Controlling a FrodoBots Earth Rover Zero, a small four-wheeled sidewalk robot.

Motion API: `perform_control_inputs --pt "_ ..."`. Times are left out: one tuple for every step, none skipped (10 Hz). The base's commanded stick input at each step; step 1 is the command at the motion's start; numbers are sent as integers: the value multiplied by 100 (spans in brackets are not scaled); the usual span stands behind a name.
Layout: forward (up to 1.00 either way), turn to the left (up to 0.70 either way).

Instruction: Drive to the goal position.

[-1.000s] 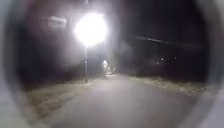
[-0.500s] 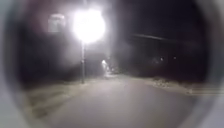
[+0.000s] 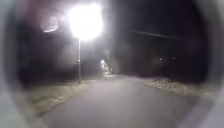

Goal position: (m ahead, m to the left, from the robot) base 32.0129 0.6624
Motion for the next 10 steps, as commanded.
perform_control_inputs --pt "100 10" --pt "100 12" --pt "100 10" --pt "100 8" --pt "100 6" --pt "100 4" --pt "100 5" --pt "100 5" --pt "100 5" --pt "100 4"
